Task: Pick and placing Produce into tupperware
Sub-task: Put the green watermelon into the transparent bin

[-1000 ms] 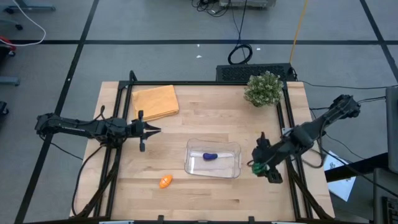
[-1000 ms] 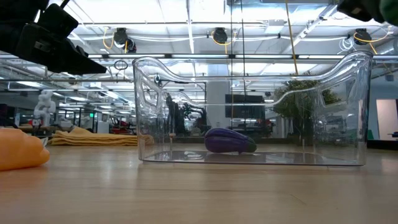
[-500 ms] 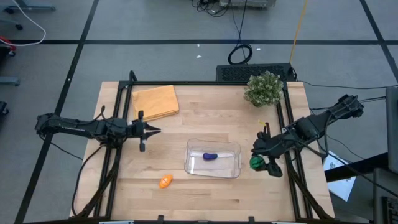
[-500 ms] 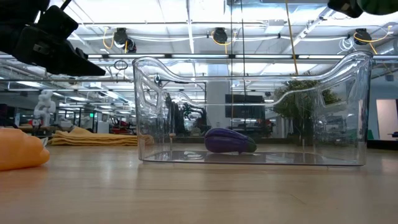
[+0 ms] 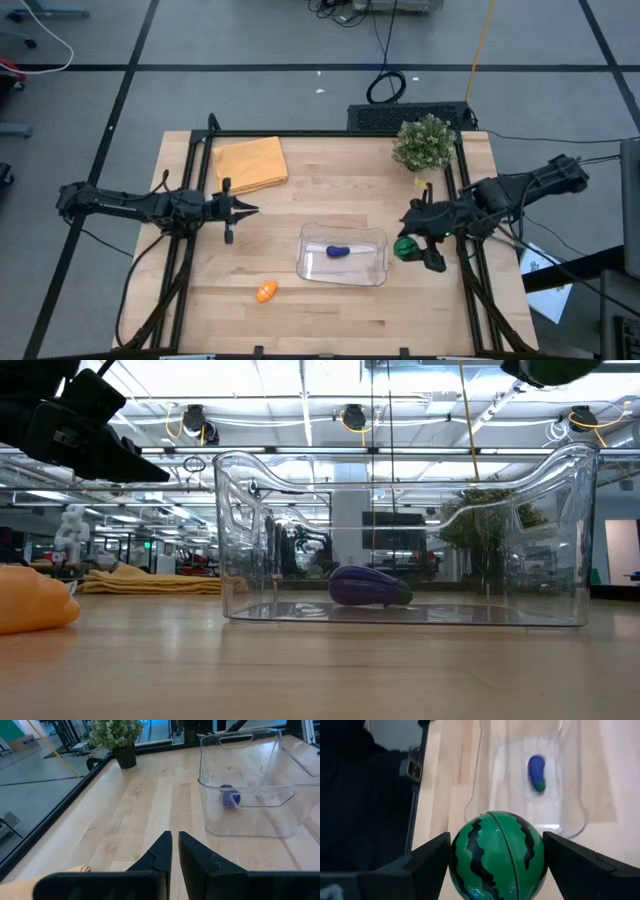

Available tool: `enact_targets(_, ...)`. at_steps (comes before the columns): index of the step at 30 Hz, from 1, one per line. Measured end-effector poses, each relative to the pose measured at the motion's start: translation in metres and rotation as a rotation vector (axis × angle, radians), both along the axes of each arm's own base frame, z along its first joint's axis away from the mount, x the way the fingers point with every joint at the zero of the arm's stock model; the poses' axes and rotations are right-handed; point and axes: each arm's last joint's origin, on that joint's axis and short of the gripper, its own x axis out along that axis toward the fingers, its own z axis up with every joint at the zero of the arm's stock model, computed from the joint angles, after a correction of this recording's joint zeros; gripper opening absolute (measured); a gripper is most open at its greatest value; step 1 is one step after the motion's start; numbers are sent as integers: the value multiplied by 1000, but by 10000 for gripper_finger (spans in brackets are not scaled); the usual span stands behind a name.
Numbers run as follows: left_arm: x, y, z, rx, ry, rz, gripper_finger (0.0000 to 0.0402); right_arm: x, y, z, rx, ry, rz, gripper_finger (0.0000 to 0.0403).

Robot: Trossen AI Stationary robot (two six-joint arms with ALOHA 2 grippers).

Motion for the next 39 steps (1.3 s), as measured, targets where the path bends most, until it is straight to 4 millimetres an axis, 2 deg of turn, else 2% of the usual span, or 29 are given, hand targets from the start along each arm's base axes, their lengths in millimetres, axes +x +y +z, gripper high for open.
enact_targets(9, 0, 0, -1, -1, 8, 1, 37, 4, -14, 29, -41, -120, -30, 294)
enact_targets(16, -1, 0, -2, 3, 23, 0, 37, 5, -22, 54, -162, -248, -89, 294)
enact_targets(30, -1, 0, -2, 2, 21, 0, 37, 14, -30, 64, -188, -378, -192, 294)
enact_targets(39, -1, 0, -2, -1, 21, 1, 37, 14, -33, 68, -281, -421, -275, 294)
